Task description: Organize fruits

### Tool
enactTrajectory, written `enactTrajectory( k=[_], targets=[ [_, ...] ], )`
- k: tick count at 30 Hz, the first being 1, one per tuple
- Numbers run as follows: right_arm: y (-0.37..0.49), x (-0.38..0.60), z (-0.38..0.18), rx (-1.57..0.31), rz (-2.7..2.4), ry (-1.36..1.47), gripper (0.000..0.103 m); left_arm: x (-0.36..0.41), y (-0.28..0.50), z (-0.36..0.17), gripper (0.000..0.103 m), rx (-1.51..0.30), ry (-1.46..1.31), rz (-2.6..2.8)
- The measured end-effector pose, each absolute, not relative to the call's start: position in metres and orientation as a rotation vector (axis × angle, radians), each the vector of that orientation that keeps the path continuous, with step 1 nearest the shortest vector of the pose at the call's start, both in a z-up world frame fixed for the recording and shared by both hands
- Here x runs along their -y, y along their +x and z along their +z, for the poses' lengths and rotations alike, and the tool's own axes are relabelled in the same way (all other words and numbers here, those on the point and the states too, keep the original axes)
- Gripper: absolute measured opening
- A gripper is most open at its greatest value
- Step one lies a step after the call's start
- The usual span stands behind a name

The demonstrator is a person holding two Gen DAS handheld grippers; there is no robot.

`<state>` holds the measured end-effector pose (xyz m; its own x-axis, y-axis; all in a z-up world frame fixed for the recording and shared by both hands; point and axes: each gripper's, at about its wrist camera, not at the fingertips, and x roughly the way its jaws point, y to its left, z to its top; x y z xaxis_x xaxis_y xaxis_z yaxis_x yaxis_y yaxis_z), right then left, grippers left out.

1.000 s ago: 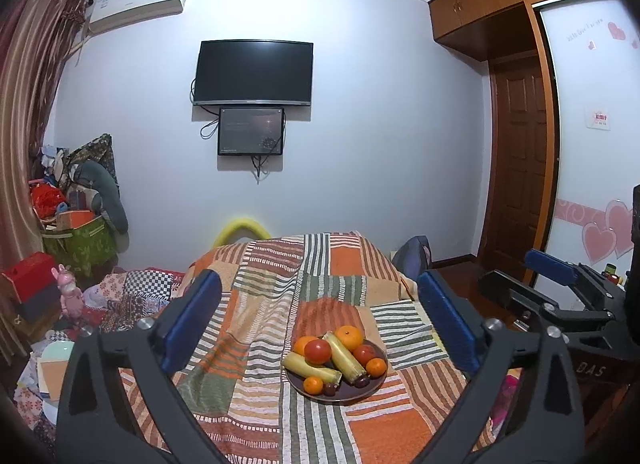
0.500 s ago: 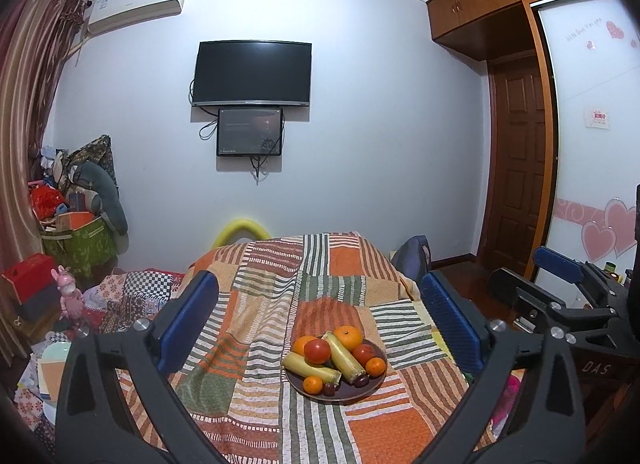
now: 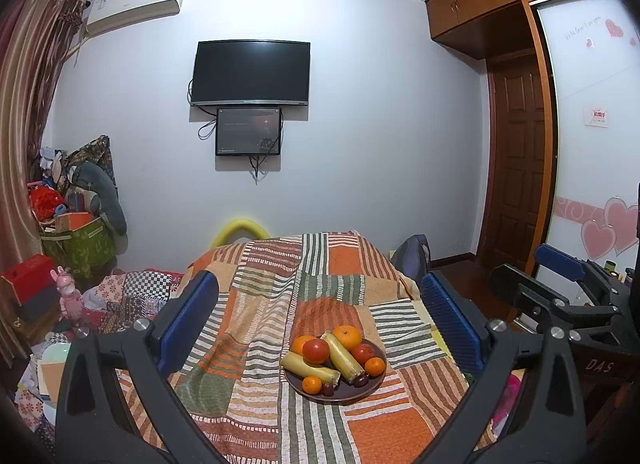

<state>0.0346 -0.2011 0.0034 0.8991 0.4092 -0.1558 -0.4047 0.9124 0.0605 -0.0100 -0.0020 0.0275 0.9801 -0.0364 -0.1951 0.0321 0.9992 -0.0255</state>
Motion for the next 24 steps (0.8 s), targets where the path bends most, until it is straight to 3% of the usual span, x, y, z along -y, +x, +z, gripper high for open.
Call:
enactTrajectory(
  k=[24],
  targets=[
    [0.0333,0.2018,0.006,-0.167,0.415,0.027,0.103,0.0025,-0.008,0.0271,0.103,-0.212,-0.027,-0.06]
  ],
)
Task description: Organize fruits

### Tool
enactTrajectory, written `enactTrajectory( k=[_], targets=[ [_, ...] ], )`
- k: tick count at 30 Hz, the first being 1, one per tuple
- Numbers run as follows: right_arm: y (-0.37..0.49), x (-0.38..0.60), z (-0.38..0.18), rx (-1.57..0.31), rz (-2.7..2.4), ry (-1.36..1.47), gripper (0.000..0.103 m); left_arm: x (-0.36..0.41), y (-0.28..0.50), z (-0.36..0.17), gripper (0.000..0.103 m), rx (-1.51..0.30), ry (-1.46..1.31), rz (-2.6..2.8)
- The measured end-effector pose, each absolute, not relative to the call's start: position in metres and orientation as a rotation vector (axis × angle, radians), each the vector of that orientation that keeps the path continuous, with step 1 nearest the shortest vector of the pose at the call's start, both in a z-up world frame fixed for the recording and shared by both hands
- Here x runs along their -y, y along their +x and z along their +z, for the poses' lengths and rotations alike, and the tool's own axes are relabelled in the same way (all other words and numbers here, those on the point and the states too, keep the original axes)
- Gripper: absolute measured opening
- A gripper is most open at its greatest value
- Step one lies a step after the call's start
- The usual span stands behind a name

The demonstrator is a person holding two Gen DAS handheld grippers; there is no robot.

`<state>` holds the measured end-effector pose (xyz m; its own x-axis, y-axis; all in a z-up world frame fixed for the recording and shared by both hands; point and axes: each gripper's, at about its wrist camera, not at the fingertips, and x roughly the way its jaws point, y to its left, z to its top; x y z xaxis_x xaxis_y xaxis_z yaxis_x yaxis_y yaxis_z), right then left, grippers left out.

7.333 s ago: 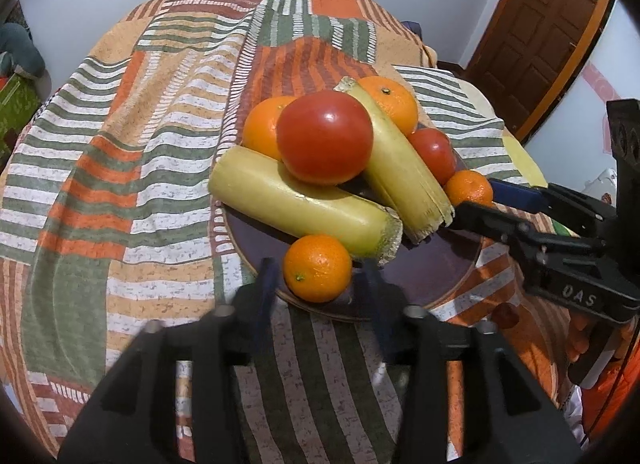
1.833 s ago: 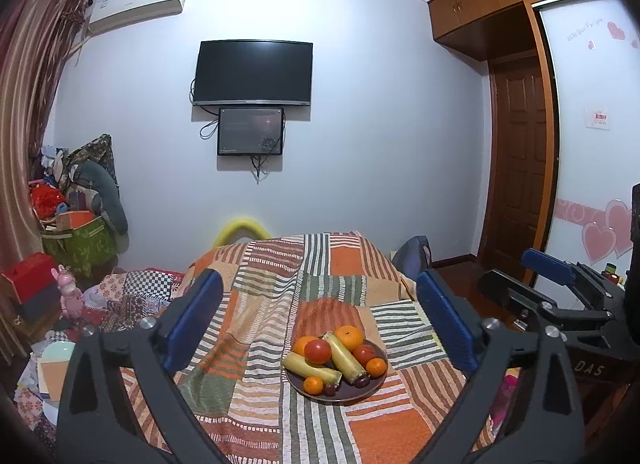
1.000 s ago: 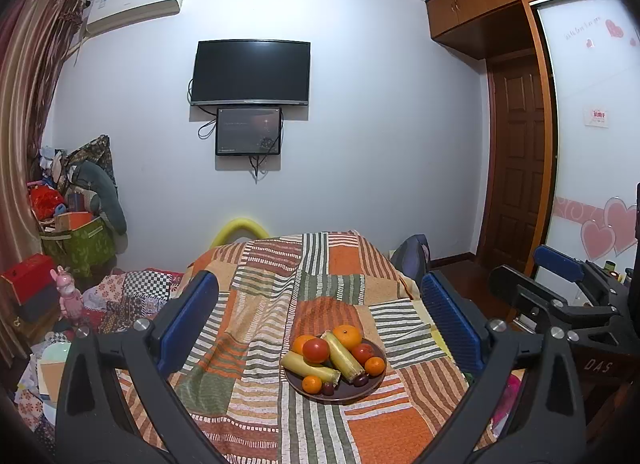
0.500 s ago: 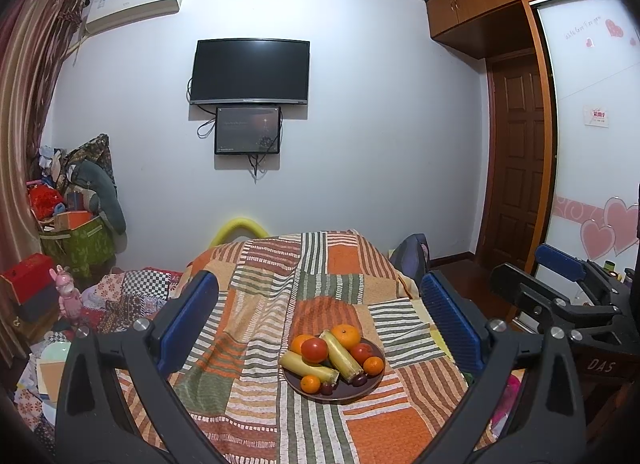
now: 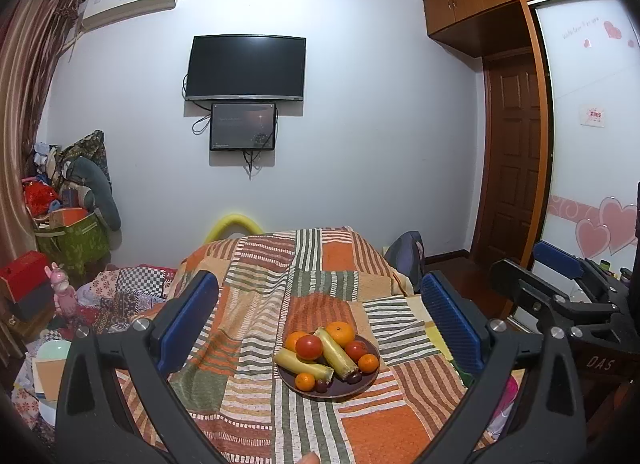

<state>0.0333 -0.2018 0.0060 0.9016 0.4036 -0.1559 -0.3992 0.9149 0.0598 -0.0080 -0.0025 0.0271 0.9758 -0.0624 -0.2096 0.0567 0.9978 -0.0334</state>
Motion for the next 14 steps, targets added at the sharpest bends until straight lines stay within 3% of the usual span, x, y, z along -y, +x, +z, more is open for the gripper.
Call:
enactTrajectory(
  k=[14],
  targets=[
    [0.0349,0.204,0.0095,-0.173,0.406,0.034,0.103,0.0051,-0.0052,0.0265,0.103,-0.223,-0.021,-0.07]
  ],
)
